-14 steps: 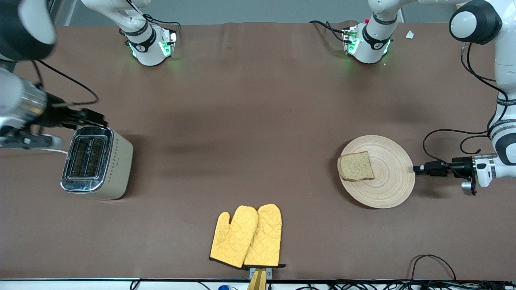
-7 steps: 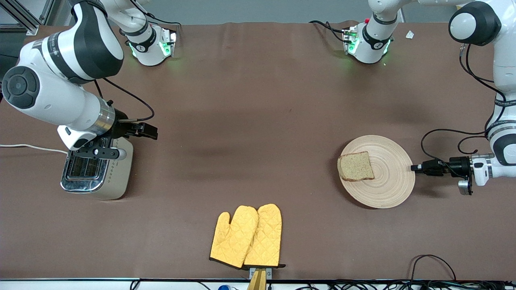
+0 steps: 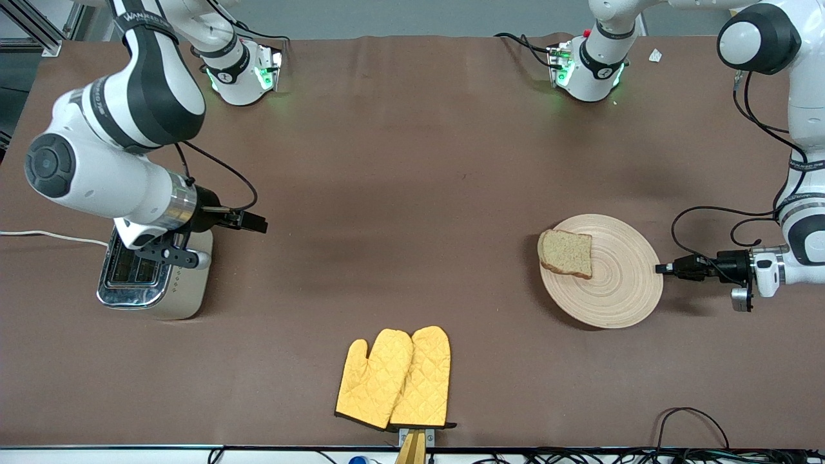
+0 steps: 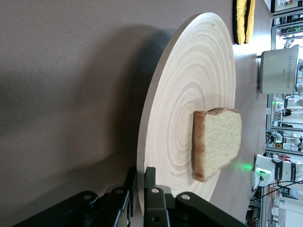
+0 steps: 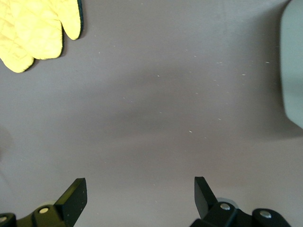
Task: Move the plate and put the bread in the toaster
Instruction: 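Slide the plate with the left gripper toward the right gripper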
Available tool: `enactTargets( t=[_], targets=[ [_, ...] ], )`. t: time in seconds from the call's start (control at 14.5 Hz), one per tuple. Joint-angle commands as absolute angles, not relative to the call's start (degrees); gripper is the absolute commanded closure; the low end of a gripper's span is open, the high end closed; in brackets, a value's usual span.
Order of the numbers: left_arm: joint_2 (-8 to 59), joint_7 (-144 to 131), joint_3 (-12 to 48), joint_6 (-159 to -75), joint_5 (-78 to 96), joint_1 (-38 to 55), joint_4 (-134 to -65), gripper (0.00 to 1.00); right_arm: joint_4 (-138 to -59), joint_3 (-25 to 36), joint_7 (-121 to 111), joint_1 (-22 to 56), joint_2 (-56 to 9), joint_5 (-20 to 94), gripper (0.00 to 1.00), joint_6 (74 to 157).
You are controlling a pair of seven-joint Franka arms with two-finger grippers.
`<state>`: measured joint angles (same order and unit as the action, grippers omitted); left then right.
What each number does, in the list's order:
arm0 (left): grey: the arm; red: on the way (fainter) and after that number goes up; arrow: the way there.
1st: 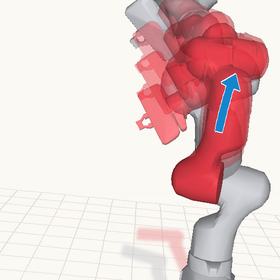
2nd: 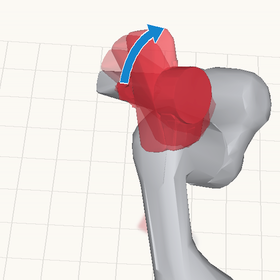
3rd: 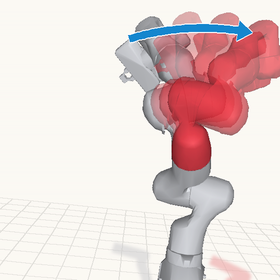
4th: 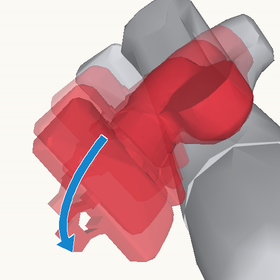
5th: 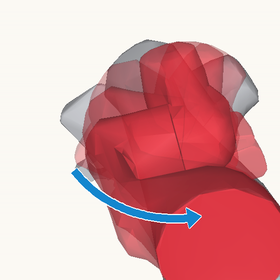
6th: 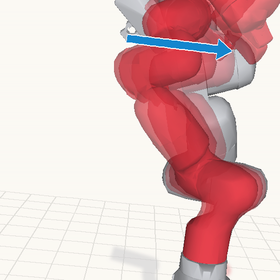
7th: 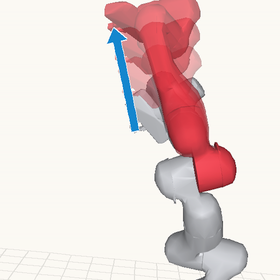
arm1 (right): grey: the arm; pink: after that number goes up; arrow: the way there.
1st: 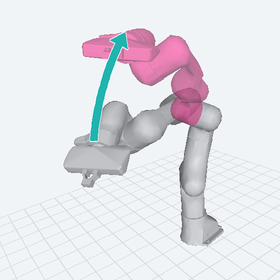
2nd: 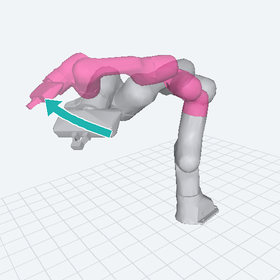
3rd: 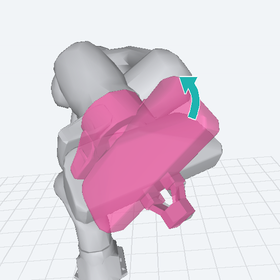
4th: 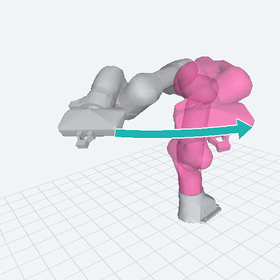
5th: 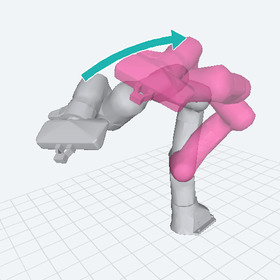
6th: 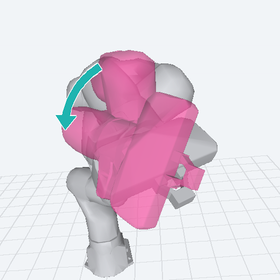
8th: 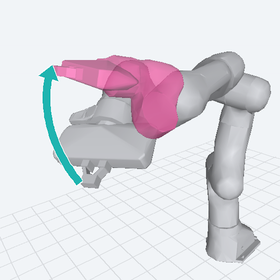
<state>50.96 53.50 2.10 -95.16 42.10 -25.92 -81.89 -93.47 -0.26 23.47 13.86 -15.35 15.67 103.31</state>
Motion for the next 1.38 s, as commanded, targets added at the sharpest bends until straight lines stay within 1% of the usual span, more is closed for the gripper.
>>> enactTargets(
  t=[0.0, 0.14, 0.35, 0.48, 0.69, 0.76, 0.97, 1.11, 1.31],
  targets=[
    [51.24, 54.4, 2.55, -93.43, 43.06, -26.37, -81.48, 0.99, -96.15, -0.09, 24.79, 15.73, -16.08, 17.05, 0.0, 107.48],
    [50.98, 54.14, 2.81, -91.07, 43.85, -26.02, -81.39, 1.0, -96.24, -0.09, 24.87, 16.26, -18.27, 16.96, 0.0, 109.15],
    [50.45, 52.22, 5.7, -87.98, 44.91, -26.45, -81.39, 1.0, -96.33, -0.09, 26.8, 18.36, -20.3, 17.14, 0.0, 111.96],
    [49.66, 50.11, 7.9, -87.63, 45.35, -26.46, -81.65, 1.0, -97.55, 0.0, 27.42, 18.9, -21.62, 17.05, 0.0, 113.99],
    [46.59, 44.75, 11.85, -89.29, 46.49, -26.1, -84.8, 1.0, -100.89, 0.0, 27.42, 18.63, -22.32, 16.96, 0.0, 117.67],
    [45.19, 44.3, 13.0, -91.56, 46.58, -25.93, -86.73, 1.0, -102.12, 0.0, 27.42, 18.81, -22.32, 16.96, 0.0, 119.51],
    [39.57, 41.59, 20.54, -104.28, 46.67, -25.66, -95.69, 1.0, -102.75, 0.0, 27.42, 18.98, -23.64, 16.96, 0.0, 121.46],
    [39.37, 38.08, 26.07, -109.57, 46.84, -25.58, -97.81, 1.0, -102.74, 0.0, 27.42, 18.98, -24.08, 16.96, 0.0, 121.47],
    [39.72, 35.6, 31.97, -116.96, 46.85, -25.49, -101.06, 1.0, -102.66, 0.0, 27.33, 18.28, -24.61, 16.96, 0.0, 121.64]
  ],
)
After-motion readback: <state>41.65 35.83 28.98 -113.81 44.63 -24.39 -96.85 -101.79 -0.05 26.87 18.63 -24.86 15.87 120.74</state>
